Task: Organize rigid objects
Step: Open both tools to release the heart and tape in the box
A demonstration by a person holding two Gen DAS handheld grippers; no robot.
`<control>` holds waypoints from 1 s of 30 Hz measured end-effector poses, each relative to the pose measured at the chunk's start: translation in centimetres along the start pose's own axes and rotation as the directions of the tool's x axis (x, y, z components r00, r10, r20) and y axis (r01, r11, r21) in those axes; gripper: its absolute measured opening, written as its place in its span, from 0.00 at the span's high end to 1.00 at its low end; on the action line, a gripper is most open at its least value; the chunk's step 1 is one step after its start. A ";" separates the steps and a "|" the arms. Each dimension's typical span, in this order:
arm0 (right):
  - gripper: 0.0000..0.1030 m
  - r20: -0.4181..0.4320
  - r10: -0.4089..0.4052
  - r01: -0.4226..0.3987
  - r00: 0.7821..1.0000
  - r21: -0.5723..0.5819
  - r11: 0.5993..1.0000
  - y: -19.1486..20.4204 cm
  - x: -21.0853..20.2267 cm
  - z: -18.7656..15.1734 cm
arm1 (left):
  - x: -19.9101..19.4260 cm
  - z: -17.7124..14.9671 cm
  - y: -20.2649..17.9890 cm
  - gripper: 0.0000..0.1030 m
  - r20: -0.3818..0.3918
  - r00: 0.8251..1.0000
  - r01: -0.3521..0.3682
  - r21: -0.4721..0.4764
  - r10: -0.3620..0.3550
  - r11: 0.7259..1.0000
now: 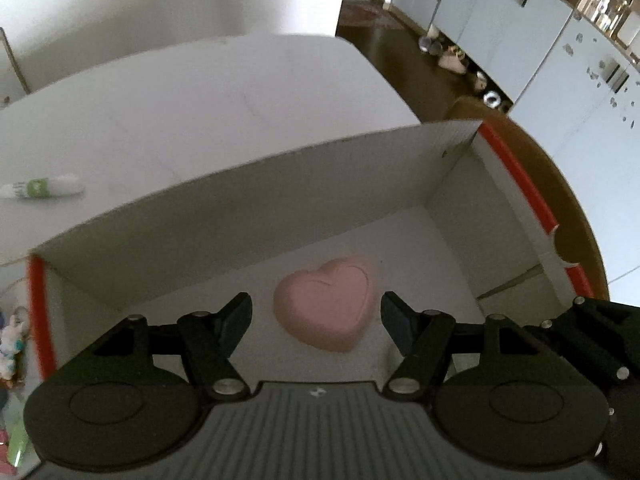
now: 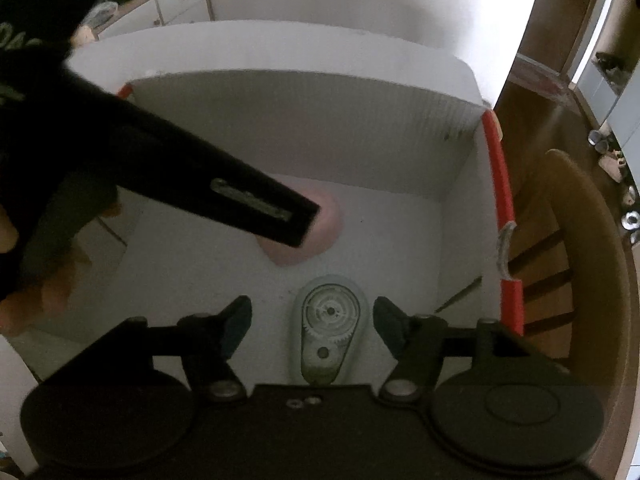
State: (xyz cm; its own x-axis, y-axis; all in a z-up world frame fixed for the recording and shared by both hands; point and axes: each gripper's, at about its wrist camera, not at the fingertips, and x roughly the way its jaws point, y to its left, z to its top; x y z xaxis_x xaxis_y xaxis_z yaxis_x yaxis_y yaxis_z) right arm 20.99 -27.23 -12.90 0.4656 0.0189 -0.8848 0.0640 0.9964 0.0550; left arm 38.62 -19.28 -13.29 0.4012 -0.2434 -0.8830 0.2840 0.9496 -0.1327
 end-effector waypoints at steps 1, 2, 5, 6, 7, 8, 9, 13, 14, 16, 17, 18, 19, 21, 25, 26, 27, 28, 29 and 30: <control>0.34 0.009 0.002 -0.002 1.000 0.007 1.000 0.6 -0.1 -0.2 | -0.4 -0.1 0.1 0.32 0.012 1.000 -0.003 -0.002 0.003 1.000; 0.34 0.021 0.004 -0.004 1.000 0.013 1.000 0.5 -0.6 -0.3 | -1.0 -0.3 0.2 0.32 0.026 1.000 -0.008 -0.004 0.008 1.000; 0.34 0.052 0.008 -0.010 0.999 0.036 0.999 0.7 -1.6 -1.0 | -2.7 -0.9 0.2 0.31 0.067 0.998 -0.012 0.004 0.011 1.000; 0.34 0.062 0.014 -0.016 0.998 0.044 0.999 0.6 -2.0 -1.2 | -3.3 -1.1 0.3 0.31 0.082 0.997 -0.009 0.008 0.008 1.000; 0.34 0.075 0.016 -0.019 0.997 0.052 0.998 0.4 -2.4 -1.5 | -4.1 -1.3 0.4 0.31 0.099 0.995 -0.003 0.008 0.002 1.000; 0.30 0.087 0.016 -0.021 0.996 0.060 0.998 0.2 -2.7 -1.5 | -4.6 -1.5 0.6 0.31 0.113 0.994 0.003 0.006 -0.003 1.000; 0.26 0.100 0.016 -0.023 0.995 0.069 0.997 0.2 -3.3 -1.8 | -5.4 -1.7 0.8 0.31 0.128 0.992 0.010 0.002 -0.010 1.000; 0.25 0.147 0.023 -0.036 0.989 0.085 0.996 -0.2 -4.4 -2.3 | -7.8 -2.8 1.1 0.31 0.193 0.981 0.027 -0.007 -0.025 1.000; 0.25 0.158 0.026 -0.040 0.987 0.087 0.995 -0.2 -4.7 -2.2 | -8.5 -2.9 1.2 0.31 0.205 0.978 0.033 -0.008 -0.030 0.999; 0.25 0.177 0.028 -0.045 0.984 0.090 0.995 -1.9 -4.0 -0.8 | -9.7 -3.5 1.4 0.29 0.237 0.971 0.036 -0.008 -0.033 0.999; 0.24 0.188 0.033 -0.051 0.982 0.091 0.995 -1.7 -4.4 -1.0 | -10.1 -3.8 1.5 0.27 0.252 0.967 0.038 -0.009 -0.034 0.999; 0.23 0.197 0.036 -0.055 0.980 0.092 0.994 -1.3 -5.0 -0.8 | -10.8 -4.2 1.6 0.27 0.269 0.962 0.042 -0.008 -0.039 0.999; 0.23 0.205 0.039 -0.059 0.978 0.091 0.994 -1.2 -5.3 -0.8 | -11.5 -4.6 1.7 0.27 0.283 0.958 0.042 -0.007 -0.038 0.999; 0.21 0.222 0.045 -0.066 0.974 0.086 0.994 -0.7 -6.1 -1.1 | -12.6 -5.4 1.9 0.26 0.308 0.951 0.036 0.000 -0.034 0.999; 0.17 0.252 0.053 -0.075 0.966 0.079 0.994 0.3 -7.5 -1.4 | -14.7 -7.0 2.3 0.25 0.352 0.936 0.028 0.008 -0.029 1.000; 0.16 0.261 0.053 -0.077 0.964 0.079 0.994 0.5 -7.8 -1.5 | -15.1 -7.4 2.4 0.25 0.362 0.932 0.023 0.010 -0.025 1.000; 0.16 0.268 0.058 -0.083 0.962 0.081 0.993 0.6 -8.1 -1.5 | -15.7 -7.8 2.6 0.25 0.374 0.927 0.017 0.012 -0.020 1.000; 0.15 0.274 0.063 -0.089 0.960 0.083 0.993 0.7 -8.4 -1.6 | -16.3 -8.4 2.6 0.25 0.385 0.923 0.013 0.014 -0.018 1.000; 0.14 0.283 0.065 -0.092 0.957 0.085 0.992 0.9 -8.8 -1.8 | -16.7 -9.0 2.8 0.24 0.396 0.918 0.009 0.015 -0.015 1.000; 0.12 0.291 0.066 -0.095 0.954 0.087 0.992 1.1 -8.9 -1.9 | -17.1 -9.4 3.0 0.24 0.405 0.914 0.004 0.014 -0.009 1.000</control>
State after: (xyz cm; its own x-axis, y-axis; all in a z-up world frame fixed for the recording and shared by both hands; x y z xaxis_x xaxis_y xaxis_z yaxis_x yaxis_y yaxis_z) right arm 15.22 -26.15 -5.84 0.7056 0.0599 -0.7060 0.0962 0.9791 0.1792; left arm 24.40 -10.42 -2.81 0.7171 -0.3113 -0.6236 0.2976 0.9458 -0.1299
